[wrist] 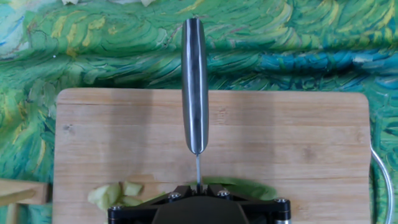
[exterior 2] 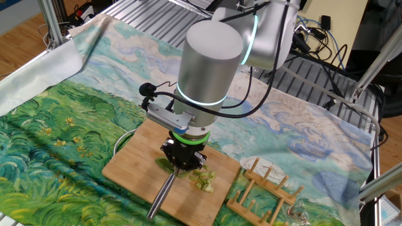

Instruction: Chop the pakchoi

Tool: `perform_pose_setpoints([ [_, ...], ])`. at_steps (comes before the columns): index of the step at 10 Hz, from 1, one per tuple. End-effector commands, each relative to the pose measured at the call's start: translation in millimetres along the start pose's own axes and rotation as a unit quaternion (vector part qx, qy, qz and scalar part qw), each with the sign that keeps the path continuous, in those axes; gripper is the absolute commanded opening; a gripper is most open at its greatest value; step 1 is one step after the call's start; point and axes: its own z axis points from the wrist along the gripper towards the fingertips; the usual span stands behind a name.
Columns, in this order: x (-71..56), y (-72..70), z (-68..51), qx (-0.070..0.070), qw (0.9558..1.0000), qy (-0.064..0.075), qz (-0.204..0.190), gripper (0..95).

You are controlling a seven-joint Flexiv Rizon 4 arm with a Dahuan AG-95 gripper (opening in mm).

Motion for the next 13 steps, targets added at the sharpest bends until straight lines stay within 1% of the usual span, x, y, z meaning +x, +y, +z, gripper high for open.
perform_pose_setpoints([
  [1,-2.3,5.9,-3.5,0.001,1.0,-0.005,0.007,0.0],
  [2,-2.4,7.1,-3.0,-0.004,0.9999,-0.005,0.008,0.0],
  [4,-2.4,6.7,-7.0,-0.004,1.0,-0.001,0.006,0.0],
  [5,-1.7,5.9,-10.3,-0.003,1.0,0.002,0.004,0.0],
  [8,-1.0,1.8,-22.8,-0.001,1.0,0.004,-0.004,0.0],
  [11,-6.6,-7.4,-35.7,0.002,0.9998,0.004,-0.018,0.0],
  [12,-9.1,-14.9,-39.6,0.003,0.9997,0.004,-0.025,0.0],
  [13,-9.9,-20.9,-39.2,0.002,0.9995,0.003,-0.03,0.0],
])
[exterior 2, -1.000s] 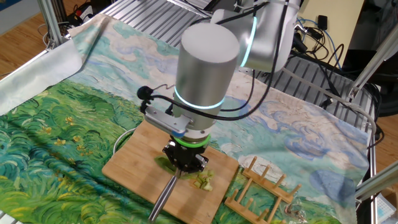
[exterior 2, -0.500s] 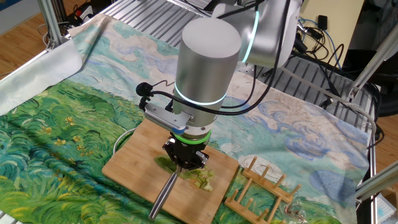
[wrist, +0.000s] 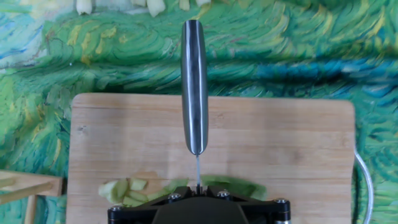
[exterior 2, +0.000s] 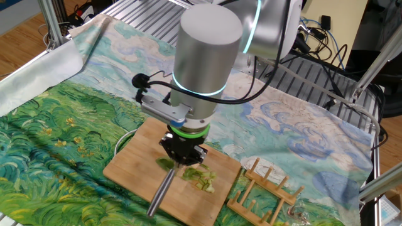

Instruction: Chop the pakchoi

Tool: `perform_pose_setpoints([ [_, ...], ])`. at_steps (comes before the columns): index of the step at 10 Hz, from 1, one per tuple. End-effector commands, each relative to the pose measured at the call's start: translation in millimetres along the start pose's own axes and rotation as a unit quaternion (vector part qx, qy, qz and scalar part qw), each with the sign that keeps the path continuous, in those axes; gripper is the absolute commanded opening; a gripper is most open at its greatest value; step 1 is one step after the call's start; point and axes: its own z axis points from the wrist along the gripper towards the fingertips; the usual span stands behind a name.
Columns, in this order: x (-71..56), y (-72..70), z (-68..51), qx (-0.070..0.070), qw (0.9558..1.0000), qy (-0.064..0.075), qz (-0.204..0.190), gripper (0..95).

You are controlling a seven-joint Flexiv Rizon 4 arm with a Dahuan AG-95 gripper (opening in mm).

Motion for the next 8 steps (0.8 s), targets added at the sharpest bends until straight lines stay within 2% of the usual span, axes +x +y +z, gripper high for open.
perform_pose_setpoints([
  [1,0.1,-11.8,0.4,-0.001,0.9999,-0.002,-0.011,0.0],
  [5,2.1,-20.7,3.4,-0.001,0.9999,-0.006,-0.016,0.0],
  [8,1.9,-21.1,4.9,-0.001,0.9998,-0.006,-0.016,0.0],
])
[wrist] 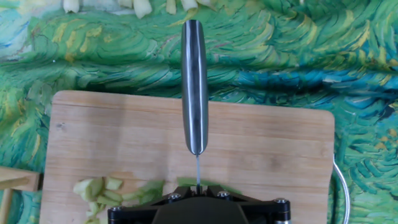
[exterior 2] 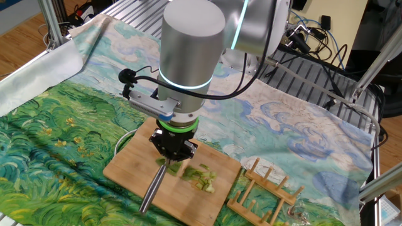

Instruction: Chop the pakchoi

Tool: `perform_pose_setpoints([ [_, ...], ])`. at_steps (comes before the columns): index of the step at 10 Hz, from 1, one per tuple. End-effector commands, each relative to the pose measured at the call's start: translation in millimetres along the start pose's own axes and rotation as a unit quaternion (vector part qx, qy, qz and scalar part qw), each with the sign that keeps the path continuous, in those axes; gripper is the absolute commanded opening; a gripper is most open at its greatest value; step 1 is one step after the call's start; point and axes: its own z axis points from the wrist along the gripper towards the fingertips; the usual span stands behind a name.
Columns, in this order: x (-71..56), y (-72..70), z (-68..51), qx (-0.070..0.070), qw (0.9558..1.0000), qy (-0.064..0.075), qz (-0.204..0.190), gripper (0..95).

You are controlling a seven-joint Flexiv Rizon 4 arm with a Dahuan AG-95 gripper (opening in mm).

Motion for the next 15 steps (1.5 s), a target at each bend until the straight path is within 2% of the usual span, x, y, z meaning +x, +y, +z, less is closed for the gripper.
perform_pose_setpoints([
  [1,-0.6,-0.4,1.1,-0.001,1.0,-0.001,0.0,0.0],
  [4,0.0,-3.3,19.4,-0.003,1.0,-0.005,-0.001,0.0],
  [6,-3.4,0.4,47.1,-0.004,0.9999,-0.015,0.006,0.0],
  [7,-3.1,1.5,52.1,0.0,0.9998,-0.015,0.009,0.0],
  [9,-2.5,0.2,46.3,0.001,0.9998,-0.016,0.008,0.0],
  [11,-1.6,-0.7,39.8,-0.004,0.9997,-0.023,0.009,0.0],
  [13,0.5,-2.2,33.7,-0.003,0.9996,-0.029,0.006,0.0],
  [14,2.7,-2.2,33.3,-0.008,0.9995,-0.03,0.007,0.0],
  [15,4.2,-1.2,34.1,-0.016,0.9991,-0.039,0.01,0.0],
])
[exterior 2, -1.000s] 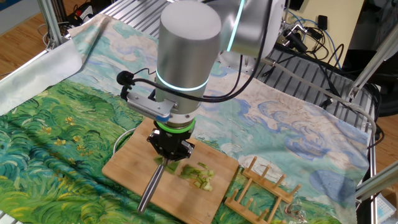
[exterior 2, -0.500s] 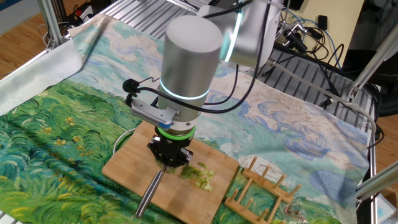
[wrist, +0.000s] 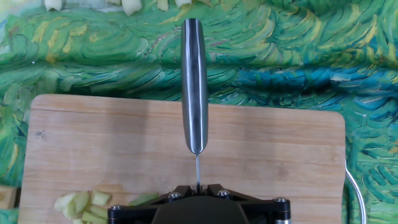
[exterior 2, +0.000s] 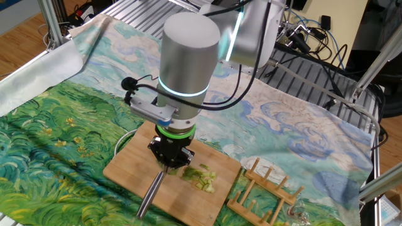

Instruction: Chop the pakchoi

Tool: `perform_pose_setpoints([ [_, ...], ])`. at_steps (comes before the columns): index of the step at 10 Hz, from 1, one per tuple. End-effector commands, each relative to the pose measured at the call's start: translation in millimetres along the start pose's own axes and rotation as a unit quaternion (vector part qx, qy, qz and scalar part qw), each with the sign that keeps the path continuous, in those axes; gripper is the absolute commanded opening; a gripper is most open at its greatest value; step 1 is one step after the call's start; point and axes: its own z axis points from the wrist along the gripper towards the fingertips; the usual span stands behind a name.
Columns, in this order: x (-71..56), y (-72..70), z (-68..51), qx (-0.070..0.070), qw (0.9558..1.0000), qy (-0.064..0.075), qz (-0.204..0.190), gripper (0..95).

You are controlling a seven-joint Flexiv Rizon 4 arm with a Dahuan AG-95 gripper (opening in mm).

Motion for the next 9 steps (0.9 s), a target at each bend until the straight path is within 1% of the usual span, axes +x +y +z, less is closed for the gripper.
perform_pose_setpoints([
  [1,5.0,2.2,1.1,-0.013,0.9998,-0.016,0.005,0.0],
  [2,8.2,2.6,2.7,-0.011,0.9998,-0.017,0.005,0.0],
  [3,8.9,1.9,1.8,-0.011,0.9998,-0.017,0.004,0.0],
  [4,8.2,1.0,0.0,-0.008,0.9998,-0.017,0.002,0.0],
  [5,4.4,-0.2,0.2,-0.007,0.9999,-0.011,0.001,0.0],
  [6,-1.7,1.8,2.6,-0.013,0.9999,-0.004,0.003,0.0],
  [7,-4.6,5.8,5.7,-0.012,0.9999,-0.001,0.006,0.0],
  [8,-6.0,8.5,9.9,-0.008,0.9999,0.002,0.008,0.0],
  [9,-8.3,7.8,12.1,0.005,0.9999,0.008,0.004,0.0],
])
